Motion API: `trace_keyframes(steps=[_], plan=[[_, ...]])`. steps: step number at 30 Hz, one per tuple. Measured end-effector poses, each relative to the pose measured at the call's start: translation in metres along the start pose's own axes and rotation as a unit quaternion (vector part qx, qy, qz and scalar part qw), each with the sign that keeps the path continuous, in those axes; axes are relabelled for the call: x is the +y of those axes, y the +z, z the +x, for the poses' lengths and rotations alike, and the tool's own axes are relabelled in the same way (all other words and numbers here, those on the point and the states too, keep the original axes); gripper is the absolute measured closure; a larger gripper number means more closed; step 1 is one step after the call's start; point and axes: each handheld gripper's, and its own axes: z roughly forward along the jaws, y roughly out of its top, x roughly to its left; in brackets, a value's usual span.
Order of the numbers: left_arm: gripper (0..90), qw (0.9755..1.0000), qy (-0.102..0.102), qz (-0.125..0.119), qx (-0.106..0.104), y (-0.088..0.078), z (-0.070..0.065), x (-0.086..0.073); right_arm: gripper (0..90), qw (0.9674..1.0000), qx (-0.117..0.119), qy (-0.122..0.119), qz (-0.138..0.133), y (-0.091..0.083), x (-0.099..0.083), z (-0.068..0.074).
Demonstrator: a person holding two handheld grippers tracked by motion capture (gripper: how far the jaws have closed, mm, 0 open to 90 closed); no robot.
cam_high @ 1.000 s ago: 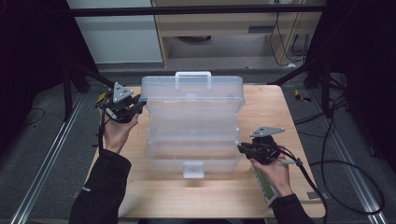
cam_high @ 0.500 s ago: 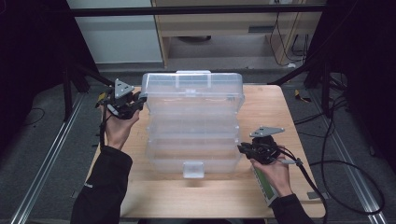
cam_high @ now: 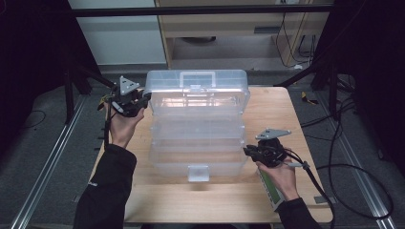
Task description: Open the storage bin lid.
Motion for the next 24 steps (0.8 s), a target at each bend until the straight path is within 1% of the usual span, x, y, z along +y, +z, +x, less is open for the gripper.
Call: trace_keyframes(steps=[7,14,24], plan=[[75.0,1.0000,-0.001,0.002,0.000,0.005,0.002,0.003,78.5,1.0000,-0.001,-0.001,-0.001,0.000,0.000,0.000],[75.1,1.0000,0.002,0.006,0.006,0.012,0.002,0.006,78.4,1.0000,-0.001,-0.002,-0.001,0.000,0.000,0.000],[75.7,0.9999,-0.005,0.005,0.009,0.021,0.005,0.008,78.4,1.0000,-0.001,-0.005,-0.001,0.000,0.000,0.000]])
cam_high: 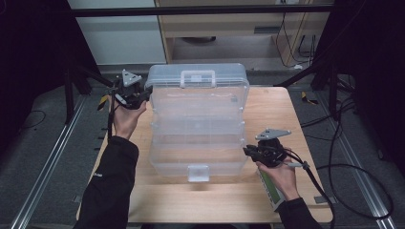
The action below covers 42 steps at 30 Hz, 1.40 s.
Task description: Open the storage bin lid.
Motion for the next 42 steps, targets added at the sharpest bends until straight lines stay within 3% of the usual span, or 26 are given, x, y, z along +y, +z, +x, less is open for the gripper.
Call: trace_keyframes(steps=[42], plan=[[75.6,0.9995,0.004,0.029,0.011,0.042,0.011,0.009,78.3,1.0000,0.001,-0.001,0.002,0.000,0.000,0.000]])
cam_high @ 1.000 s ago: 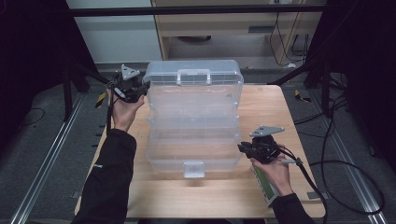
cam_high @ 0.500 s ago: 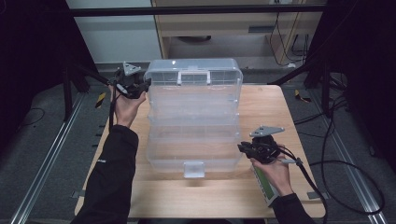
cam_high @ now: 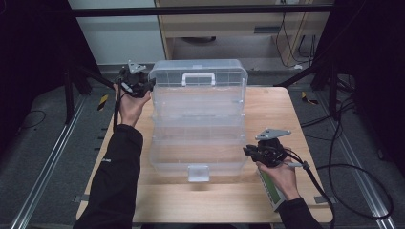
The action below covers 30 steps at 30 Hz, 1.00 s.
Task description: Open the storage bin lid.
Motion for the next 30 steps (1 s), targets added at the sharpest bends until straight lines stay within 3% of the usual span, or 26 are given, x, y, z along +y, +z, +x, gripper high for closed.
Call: trace_keyframes(steps=[17,27,29,30], plan=[[74.9,0.9998,0.004,0.012,0.015,0.019,0.004,0.000,78.2,1.0000,0.002,-0.001,-0.002,0.000,0.000,0.000],[74.7,0.9996,-0.022,0.002,0.017,0.033,0.003,-0.001,78.2,1.0000,0.003,-0.002,-0.002,0.001,0.000,-0.001],[74.7,0.9996,0.003,0.026,0.014,0.032,0.010,-0.001,78.2,1.0000,0.003,-0.002,-0.002,0.001,0.000,-0.001],[74.8,0.9997,-0.010,0.016,0.014,0.035,0.008,-0.002,78.2,1.0000,0.003,-0.002,-0.002,0.001,0.000,-0.001]])
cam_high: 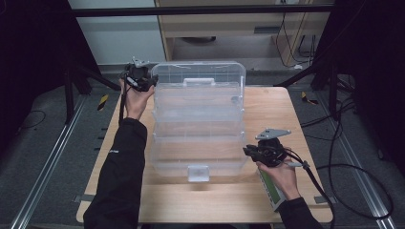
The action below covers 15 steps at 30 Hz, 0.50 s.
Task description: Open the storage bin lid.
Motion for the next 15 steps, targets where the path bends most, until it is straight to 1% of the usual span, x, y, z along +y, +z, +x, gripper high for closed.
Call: trace_keyframes(steps=[5,7,8,9,10,11,13,15], plan=[[74.3,1.0000,0.007,0.002,0.005,0.0027,-0.0007,-0.0004,78.2,1.0000,0.000,0.000,0.001,-0.0002,-0.0001,0.0004],[74.3,1.0000,0.002,-0.001,0.000,0.0047,0.0000,-0.0009,78.2,1.0000,0.000,0.000,0.001,-0.0004,-0.0001,0.0007],[74.4,1.0000,-0.006,-0.004,0.003,0.0060,0.0005,-0.0016,78.2,1.0000,0.000,-0.001,0.001,-0.0003,-0.0001,0.0008],[74.5,1.0000,-0.006,-0.004,0.003,0.0060,0.0005,-0.0016,78.2,1.0000,0.000,-0.001,0.001,-0.0003,-0.0001,0.0008],[74.6,1.0000,0.001,0.003,0.005,0.0058,0.0017,-0.0016,78.3,1.0000,-0.001,-0.002,0.000,-0.0003,-0.0001,0.0008],[74.6,1.0000,0.003,0.005,0.008,0.0060,0.0015,-0.0018,78.3,1.0000,0.000,-0.003,0.000,-0.0003,-0.0002,0.0008],[74.6,0.9999,-0.004,-0.001,0.011,0.0081,0.0000,-0.0022,78.3,1.0000,0.000,-0.002,0.000,-0.0003,-0.0002,0.0010],[74.7,0.9999,-0.002,0.003,0.012,0.0091,0.0009,-0.0022,78.3,1.0000,0.000,-0.004,0.000,-0.0003,-0.0002,0.0008]])
